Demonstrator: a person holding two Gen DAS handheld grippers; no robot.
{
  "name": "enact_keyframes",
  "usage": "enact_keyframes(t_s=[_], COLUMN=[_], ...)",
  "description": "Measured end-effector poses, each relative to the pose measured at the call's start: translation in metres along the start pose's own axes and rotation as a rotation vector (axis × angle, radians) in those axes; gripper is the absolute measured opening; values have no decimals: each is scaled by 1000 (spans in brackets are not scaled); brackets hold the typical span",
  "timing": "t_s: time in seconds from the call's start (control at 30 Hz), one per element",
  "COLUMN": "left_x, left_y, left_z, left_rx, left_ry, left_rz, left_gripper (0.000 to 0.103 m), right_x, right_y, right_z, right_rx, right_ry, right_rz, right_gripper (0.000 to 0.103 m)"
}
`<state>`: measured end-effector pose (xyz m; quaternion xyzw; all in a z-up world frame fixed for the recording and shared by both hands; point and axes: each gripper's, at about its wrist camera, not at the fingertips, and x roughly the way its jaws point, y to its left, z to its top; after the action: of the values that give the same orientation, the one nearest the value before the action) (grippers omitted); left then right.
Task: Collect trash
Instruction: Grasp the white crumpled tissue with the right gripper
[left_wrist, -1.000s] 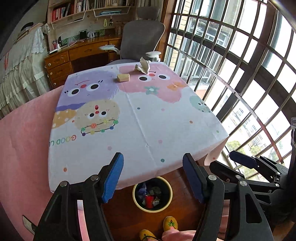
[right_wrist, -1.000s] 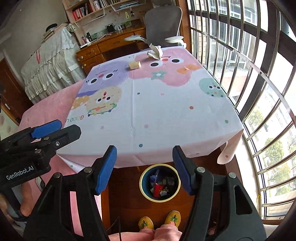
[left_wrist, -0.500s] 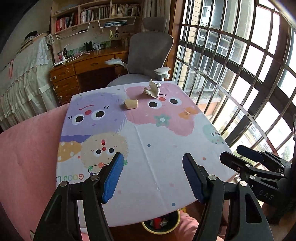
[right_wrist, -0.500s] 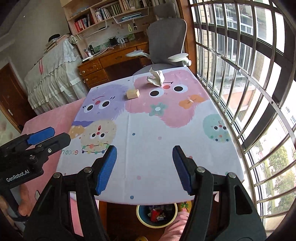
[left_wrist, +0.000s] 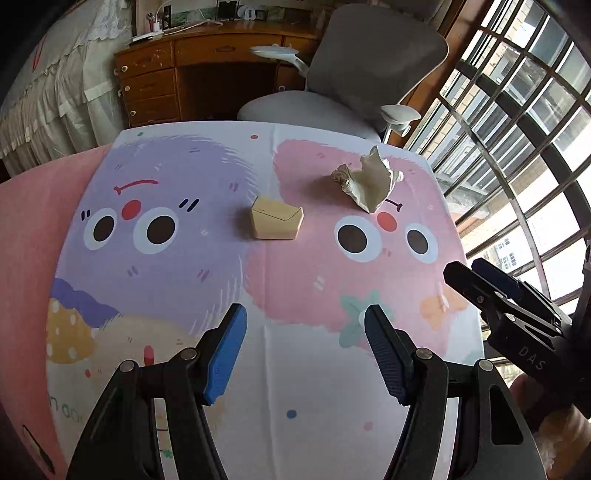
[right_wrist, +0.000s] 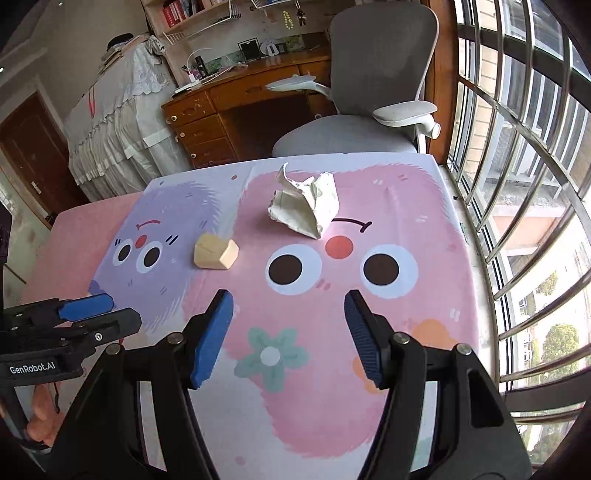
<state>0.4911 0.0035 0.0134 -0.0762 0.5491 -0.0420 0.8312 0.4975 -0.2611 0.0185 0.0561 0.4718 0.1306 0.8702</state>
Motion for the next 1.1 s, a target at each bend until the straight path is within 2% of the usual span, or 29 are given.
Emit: enact_keyframes(t_s=[0.17,0.27,0.57,0.6,0.67,0.8,0.87,0.9,1.0,1.1], left_x=[76,108,167,171,181,193,197,199,202,198], left_y=[0,12,20,21,20,15,14,14,15,11], left_z=[55,77,112,111,111,111,113,114,114,108], left_rx=[16,-14,14,18,25,56,65,64,67,85], left_ry=[39,43,79,89,109,128,130,135,128,108], left_rz=[59,95,86,83,76,76,84,85,77,113], left_gripper=[68,76,76,76,76,76,72,66,64,64], right_x=[84,124,193,196,204,207,206,205,185,165], right_y=[-29,-34,-52,-50,-51,-51,-51,-52,-49,-46], right_z=[42,58,88,87,87,85,83,82,67,54], right_rx=[6,12,72,76,80,79,85,83,73,77], right_ry=[34,46,18,18,27,26,45,48,48,49], right_rz=[7,-3,13,17,26,24,38,41,51,68], right_gripper=[60,60,60,58,39,34,31,30,29,29])
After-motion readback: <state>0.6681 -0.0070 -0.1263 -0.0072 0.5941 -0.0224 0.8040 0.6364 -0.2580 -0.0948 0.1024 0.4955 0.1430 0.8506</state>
